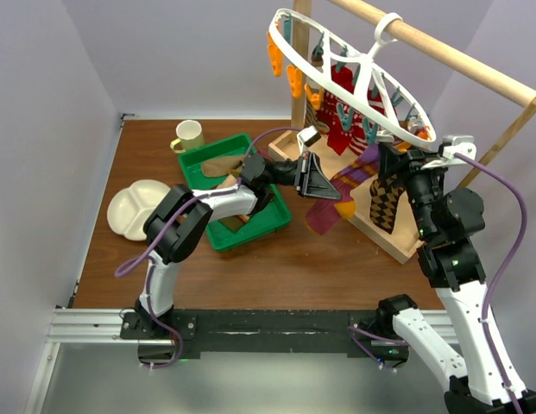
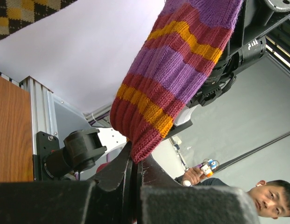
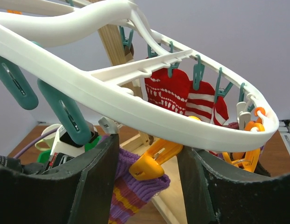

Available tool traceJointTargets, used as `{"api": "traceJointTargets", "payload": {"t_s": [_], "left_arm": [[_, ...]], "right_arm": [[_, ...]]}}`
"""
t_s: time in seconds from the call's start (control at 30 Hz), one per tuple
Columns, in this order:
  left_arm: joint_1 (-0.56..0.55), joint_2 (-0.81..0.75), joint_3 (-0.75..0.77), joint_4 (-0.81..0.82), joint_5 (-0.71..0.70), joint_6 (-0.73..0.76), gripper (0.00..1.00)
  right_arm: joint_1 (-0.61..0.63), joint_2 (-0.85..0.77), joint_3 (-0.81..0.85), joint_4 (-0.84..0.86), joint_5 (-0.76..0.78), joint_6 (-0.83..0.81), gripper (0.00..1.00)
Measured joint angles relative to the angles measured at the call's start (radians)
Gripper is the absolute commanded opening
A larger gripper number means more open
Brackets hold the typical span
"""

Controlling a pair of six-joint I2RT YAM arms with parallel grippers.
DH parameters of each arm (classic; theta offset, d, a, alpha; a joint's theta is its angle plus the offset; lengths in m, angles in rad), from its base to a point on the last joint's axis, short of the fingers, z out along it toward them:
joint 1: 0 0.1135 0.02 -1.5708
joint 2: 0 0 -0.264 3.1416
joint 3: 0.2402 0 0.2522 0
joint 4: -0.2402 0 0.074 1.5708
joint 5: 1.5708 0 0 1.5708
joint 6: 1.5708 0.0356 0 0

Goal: Remove the socks clipped to the hanger
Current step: Remove the sock from the hanger.

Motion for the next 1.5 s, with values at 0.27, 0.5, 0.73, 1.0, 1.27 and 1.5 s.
{"api": "traceJointTargets", "payload": {"t_s": [0.27, 0.5, 0.73, 1.0, 1.27, 1.5], "left_arm": [[0.0, 0.0, 0.0, 0.002, 0.0, -0.001, 0.0], [0.0, 0.0, 0.0, 0.002, 0.002, -0.001, 0.0], [0.002, 0.0, 0.0, 0.002, 0.008, -0.009, 0.0], [0.003, 0.0, 0.0, 0.002, 0.01, -0.016, 0.0], [0.003, 0.0, 0.0, 0.002, 0.013, -0.019, 0.0], [0.003, 0.0, 0.0, 0.002, 0.016, -0.019, 0.0]], "right_arm": [[0.0, 0.0, 0.0, 0.0, 0.0, 0.0, 0.69], [0.0, -0.019, -0.01, 0.0, 0.0, 0.002, 0.7], [0.0, -0.039, -0.027, 0.0, 0.0, 0.003, 0.7], [-0.01, -0.025, -0.028, 0.004, 0.0, 0.003, 0.7], [-0.019, 0.011, -0.028, 0.029, -0.002, 0.004, 0.7], [-0.02, 0.015, -0.028, 0.032, 0.001, 0.003, 0.66]]}}
